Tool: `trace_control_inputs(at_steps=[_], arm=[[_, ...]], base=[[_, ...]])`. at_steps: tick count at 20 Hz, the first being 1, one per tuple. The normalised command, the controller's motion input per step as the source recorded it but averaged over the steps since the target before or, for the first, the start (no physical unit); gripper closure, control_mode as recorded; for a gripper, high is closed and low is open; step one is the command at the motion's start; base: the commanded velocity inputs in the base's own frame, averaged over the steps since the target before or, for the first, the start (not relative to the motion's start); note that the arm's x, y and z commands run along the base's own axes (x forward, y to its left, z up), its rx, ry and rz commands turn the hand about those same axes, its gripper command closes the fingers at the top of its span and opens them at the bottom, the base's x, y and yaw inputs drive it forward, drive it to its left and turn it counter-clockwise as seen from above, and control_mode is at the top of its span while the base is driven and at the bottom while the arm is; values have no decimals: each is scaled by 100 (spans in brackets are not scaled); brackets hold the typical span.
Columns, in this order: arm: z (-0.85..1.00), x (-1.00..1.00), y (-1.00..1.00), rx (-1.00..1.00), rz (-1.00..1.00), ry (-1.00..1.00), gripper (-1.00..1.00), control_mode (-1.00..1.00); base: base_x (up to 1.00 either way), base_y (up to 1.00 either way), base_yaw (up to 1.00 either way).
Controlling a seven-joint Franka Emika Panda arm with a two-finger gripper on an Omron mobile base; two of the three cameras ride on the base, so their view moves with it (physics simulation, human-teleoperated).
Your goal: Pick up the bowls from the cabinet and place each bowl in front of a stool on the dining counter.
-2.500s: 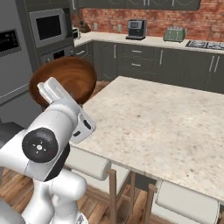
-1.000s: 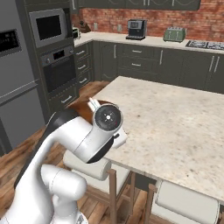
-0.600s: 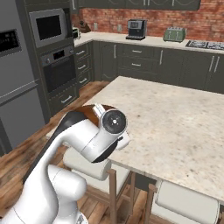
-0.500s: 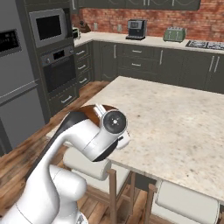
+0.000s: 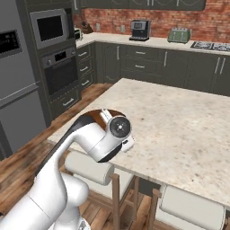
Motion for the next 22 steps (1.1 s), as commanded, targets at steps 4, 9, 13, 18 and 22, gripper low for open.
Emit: trace_control_inputs(at_steps=[4,9,13,18,22], arm=[[-29,27,-8,0,0,0,100,-100],[-28,25,-8,0,0,0,100,-100],[-28,19,-8,0,0,0,100,-100],[-27,18,-8,0,0,0,100,-100],[-25,17,-9,0,0,0,100,-100]], base=[[0,0,0],[0,0,0],[0,0,0],[0,0,0],[0,0,0]])
